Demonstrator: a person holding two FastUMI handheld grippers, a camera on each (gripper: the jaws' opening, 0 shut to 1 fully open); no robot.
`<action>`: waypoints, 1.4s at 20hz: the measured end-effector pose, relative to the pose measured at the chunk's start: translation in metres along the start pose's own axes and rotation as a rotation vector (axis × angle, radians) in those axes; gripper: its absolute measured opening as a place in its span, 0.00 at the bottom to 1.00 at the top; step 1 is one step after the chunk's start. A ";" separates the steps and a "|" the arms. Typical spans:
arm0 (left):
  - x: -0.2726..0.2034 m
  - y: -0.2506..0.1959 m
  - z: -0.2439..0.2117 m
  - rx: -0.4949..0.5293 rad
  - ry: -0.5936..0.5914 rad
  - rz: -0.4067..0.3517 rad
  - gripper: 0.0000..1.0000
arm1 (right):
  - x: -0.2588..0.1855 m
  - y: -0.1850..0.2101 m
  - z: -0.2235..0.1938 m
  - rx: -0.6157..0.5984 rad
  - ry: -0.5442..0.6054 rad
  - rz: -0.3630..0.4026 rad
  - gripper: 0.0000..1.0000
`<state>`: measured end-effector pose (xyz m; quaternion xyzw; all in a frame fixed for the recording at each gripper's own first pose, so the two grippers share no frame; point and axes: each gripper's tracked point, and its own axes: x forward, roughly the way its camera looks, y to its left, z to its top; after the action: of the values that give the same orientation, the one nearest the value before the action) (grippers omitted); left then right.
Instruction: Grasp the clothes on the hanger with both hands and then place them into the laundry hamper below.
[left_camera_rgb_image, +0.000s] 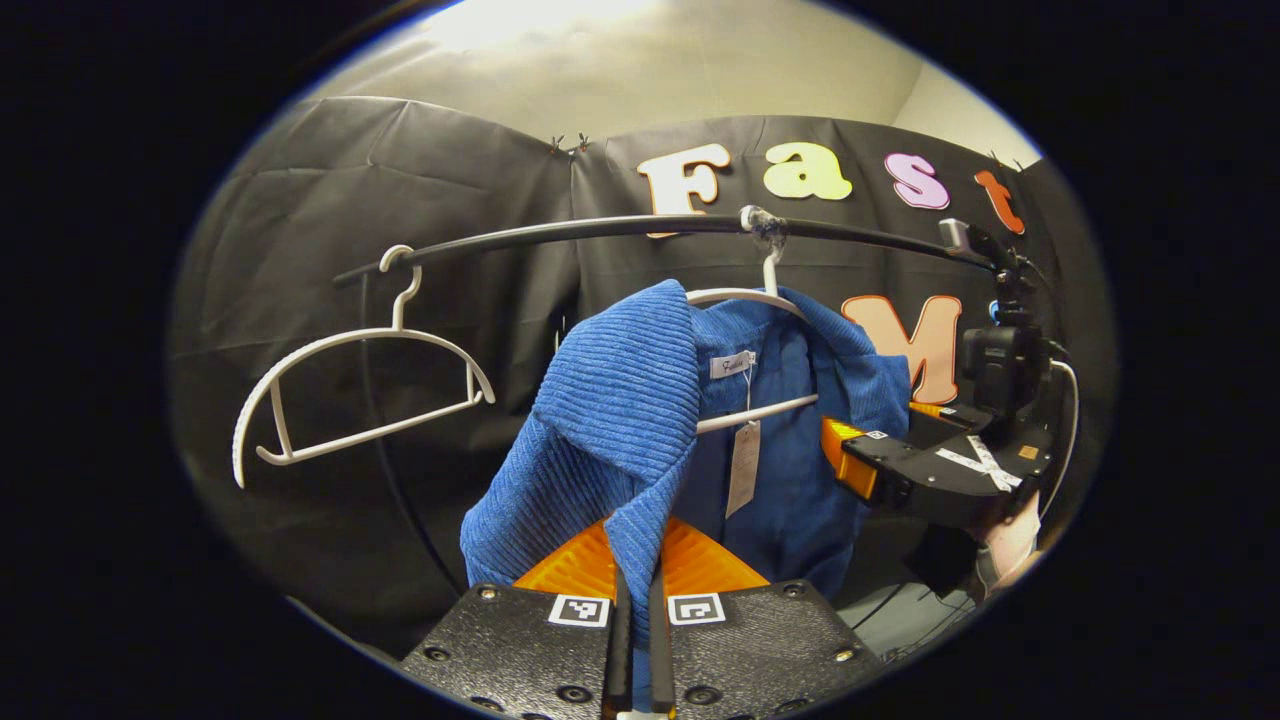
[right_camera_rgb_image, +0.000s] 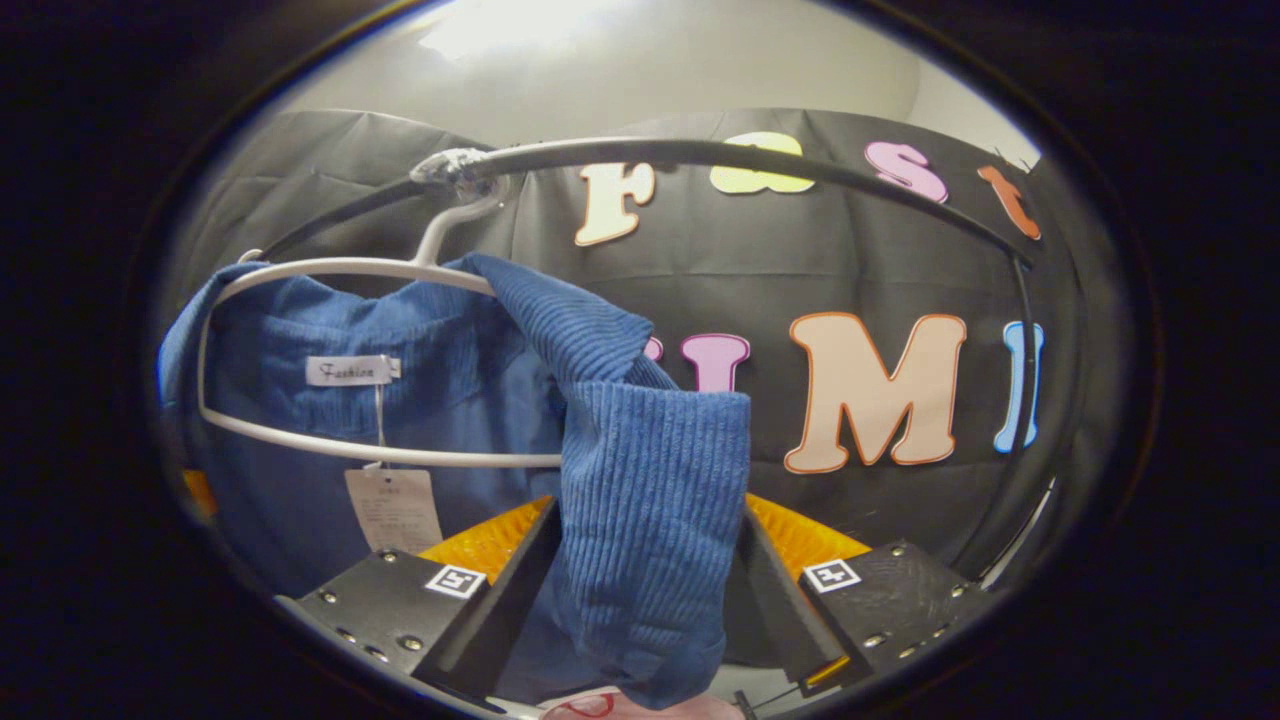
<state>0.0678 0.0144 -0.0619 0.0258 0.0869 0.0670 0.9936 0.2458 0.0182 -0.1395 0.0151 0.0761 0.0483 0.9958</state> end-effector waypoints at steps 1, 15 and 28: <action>0.000 0.000 0.001 0.001 0.001 0.001 0.09 | 0.003 0.001 -0.004 0.006 0.010 -0.001 1.00; -0.016 0.009 0.017 -0.040 -0.030 -0.064 0.06 | 0.018 -0.031 0.022 0.016 0.021 -0.033 0.11; -0.034 0.054 0.079 -0.133 -0.142 -0.137 0.07 | 0.052 -0.065 0.080 0.101 -0.071 -0.047 0.11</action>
<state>0.0417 0.0595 0.0249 -0.0413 0.0131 0.0027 0.9991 0.3156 -0.0435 -0.0704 0.0651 0.0432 0.0206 0.9967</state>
